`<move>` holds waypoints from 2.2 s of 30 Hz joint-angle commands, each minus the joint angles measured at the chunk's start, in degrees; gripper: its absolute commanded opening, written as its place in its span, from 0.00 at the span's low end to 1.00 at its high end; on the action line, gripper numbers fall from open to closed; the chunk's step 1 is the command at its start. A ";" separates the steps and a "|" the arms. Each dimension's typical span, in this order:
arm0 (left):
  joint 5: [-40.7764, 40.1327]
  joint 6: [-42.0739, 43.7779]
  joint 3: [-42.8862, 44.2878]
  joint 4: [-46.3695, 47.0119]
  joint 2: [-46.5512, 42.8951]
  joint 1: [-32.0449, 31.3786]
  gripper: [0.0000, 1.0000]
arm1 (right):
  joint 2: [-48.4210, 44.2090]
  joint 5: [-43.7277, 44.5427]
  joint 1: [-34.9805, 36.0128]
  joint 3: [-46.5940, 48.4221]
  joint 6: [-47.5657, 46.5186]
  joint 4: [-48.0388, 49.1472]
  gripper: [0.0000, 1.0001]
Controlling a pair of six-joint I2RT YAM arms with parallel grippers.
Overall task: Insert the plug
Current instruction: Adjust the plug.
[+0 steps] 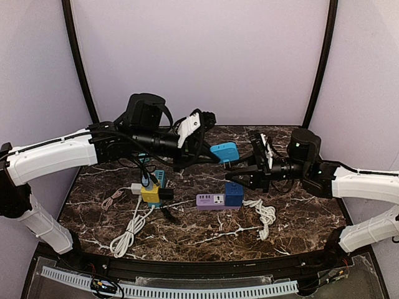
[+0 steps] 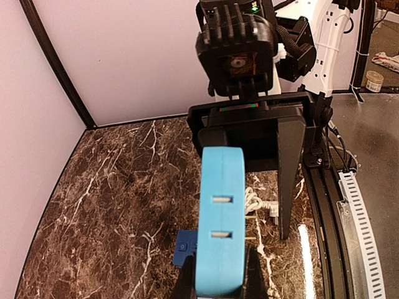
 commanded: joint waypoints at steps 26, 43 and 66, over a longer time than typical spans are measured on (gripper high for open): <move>2.50 7.57 -2.76 -2.59 -3.09 -0.04 0.01 | 6.61 -3.22 -1.73 6.78 6.14 -0.06 0.77; 2.00 7.85 -4.03 -2.03 -4.26 -0.01 0.01 | 6.64 -1.99 -2.43 6.59 1.49 -4.65 0.29; -0.03 11.29 -3.03 -8.43 -3.15 0.00 0.01 | -0.80 1.64 -3.66 6.18 -7.09 -15.76 0.61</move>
